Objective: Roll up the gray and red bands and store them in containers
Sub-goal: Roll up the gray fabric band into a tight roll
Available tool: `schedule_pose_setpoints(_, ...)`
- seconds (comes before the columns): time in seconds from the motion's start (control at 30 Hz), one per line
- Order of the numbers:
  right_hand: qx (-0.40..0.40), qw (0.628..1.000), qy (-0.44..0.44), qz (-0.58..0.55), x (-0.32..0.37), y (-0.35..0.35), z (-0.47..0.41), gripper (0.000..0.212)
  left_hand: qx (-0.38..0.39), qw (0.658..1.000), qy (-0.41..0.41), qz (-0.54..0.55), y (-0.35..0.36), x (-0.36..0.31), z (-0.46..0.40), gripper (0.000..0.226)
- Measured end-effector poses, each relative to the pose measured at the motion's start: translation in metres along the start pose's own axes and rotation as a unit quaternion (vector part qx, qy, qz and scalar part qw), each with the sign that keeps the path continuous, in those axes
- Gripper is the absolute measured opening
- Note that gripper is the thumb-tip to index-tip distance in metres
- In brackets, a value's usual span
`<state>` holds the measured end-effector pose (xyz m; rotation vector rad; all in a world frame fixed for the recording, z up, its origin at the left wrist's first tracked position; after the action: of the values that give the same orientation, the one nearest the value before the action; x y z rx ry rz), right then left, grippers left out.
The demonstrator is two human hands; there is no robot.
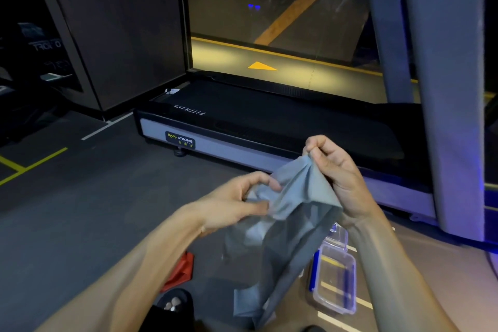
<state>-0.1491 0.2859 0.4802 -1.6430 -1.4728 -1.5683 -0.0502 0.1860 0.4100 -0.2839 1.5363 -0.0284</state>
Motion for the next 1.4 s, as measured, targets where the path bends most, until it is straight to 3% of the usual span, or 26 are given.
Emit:
schedule_pose_setpoints(0.1, -0.009, 1.0, -0.014, -0.026, 0.007, -0.004, 0.0, 0.02, -0.069, 0.998, -0.01, 0.01, -0.012, 0.006, -0.002, 0.01)
schedule_pose_setpoints(0.17, 0.0, 0.999, -0.016, -0.032, 0.007, -0.003, -0.001, 0.025, -0.051, 0.999, -0.011, -0.007, -0.013, 0.005, -0.002, 0.033)
schedule_pose_setpoints(0.23, -0.003, 0.999, -0.011, -0.03, 0.004, -0.004, -0.001, 0.028, 0.036, 0.998, -0.018, -0.042, -0.002, 0.009, 0.001, 0.069)
schedule_pose_setpoints(0.3, -0.012, 1.0, -0.009, -0.022, 0.002, -0.006, -0.001, 0.029, 0.073, 0.995, -0.026, -0.059, 0.004, 0.013, 0.003, 0.083)
schedule_pose_setpoints(0.4, -0.015, 0.999, -0.012, -0.044, 0.003, -0.006, -0.001, 0.022, -0.008, 0.999, 0.014, -0.045, -0.005, 0.011, -0.005, 0.056)
schedule_pose_setpoints(0.47, -0.007, 0.997, -0.015, -0.077, 0.005, -0.005, -0.001, 0.024, -0.069, 0.997, 0.002, -0.036, -0.014, 0.016, -0.009, 0.028)
schedule_pose_setpoints(0.5, -0.004, 0.996, -0.017, -0.085, 0.006, -0.005, -0.001, 0.027, -0.085, 0.995, -0.008, -0.042, -0.018, 0.02, -0.009, 0.026)
schedule_pose_setpoints(0.67, -0.006, 0.996, -0.022, -0.088, 0.006, -0.007, -0.001, 0.028, 0.019, 0.999, 0.014, -0.045, -0.006, 0.025, -0.01, 0.07)
schedule_pose_setpoints(0.73, -0.005, 0.995, -0.026, -0.092, 0.007, -0.006, -0.002, 0.033, -0.004, 0.999, 0.017, -0.037, -0.01, 0.031, -0.014, 0.061)
schedule_pose_setpoints(0.87, 0.0, 0.993, -0.045, -0.108, 0.014, -0.006, -0.002, 0.032, -0.123, 0.991, 0.01, -0.041, -0.035, 0.04, -0.017, 0.021)
schedule_pose_setpoints(0.97, 0.001, 0.99, -0.055, -0.131, 0.019, -0.005, -0.002, 0.031, -0.149, 0.989, 0.017, -0.013, -0.039, 0.037, -0.017, 0.029)
schedule_pose_setpoints(1.13, -0.017, 0.992, -0.054, -0.109, 0.015, -0.009, -0.003, 0.034, -0.062, 0.997, 0.037, -0.006, -0.026, 0.05, -0.023, 0.068)
schedule_pose_setpoints(1.3, -0.013, 0.989, -0.055, -0.137, 0.014, -0.01, -0.003, 0.03, -0.122, 0.991, 0.016, -0.056, -0.036, 0.063, -0.024, 0.022)
schedule_pose_setpoints(1.4, -0.008, 0.988, -0.047, -0.148, 0.013, -0.006, -0.003, 0.028, -0.115, 0.992, 0.007, -0.041, -0.035, 0.066, -0.024, 0.036)
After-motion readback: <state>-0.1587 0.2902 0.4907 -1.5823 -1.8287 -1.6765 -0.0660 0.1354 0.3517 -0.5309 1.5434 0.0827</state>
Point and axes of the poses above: each hand's wrist, its own z-axis away from the middle knuckle, its own y-axis out of the palm, x = y × z, the point moved 9 cm from there along -z, towards the middle knuckle, and after that the axes turned 2 degrees about -z, right-handed, at the moved point
